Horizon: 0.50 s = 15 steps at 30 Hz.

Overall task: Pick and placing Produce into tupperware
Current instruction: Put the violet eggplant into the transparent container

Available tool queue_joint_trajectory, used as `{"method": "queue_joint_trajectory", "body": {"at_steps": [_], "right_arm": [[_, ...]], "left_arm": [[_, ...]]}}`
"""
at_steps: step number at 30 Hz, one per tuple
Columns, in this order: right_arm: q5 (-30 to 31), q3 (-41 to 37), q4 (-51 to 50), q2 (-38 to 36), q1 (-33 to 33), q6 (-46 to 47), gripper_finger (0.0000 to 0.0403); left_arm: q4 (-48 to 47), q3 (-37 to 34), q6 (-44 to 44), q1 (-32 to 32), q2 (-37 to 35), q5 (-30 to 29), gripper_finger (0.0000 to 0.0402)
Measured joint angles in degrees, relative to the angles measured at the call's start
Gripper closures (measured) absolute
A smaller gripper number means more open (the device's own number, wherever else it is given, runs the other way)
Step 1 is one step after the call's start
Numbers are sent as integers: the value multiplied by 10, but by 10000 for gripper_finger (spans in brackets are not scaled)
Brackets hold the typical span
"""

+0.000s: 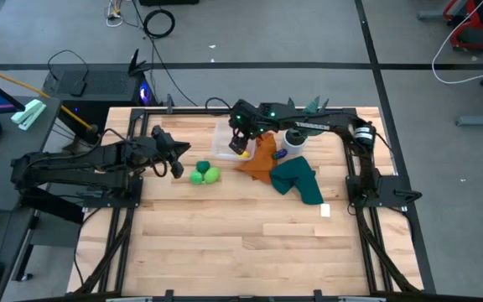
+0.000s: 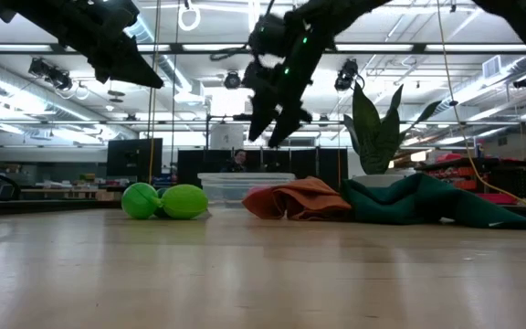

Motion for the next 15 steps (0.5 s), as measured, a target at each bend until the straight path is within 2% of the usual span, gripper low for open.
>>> {"method": "queue_joint_trajectory", "body": {"at_steps": [9,15], "right_arm": [[43,1,-126,-89,49,-22,131],[60,1,-211,-121,78,9,135]], "left_arm": [[0,0,1,0,0,0,363],[0,0,1,0,0,0,366]]}}
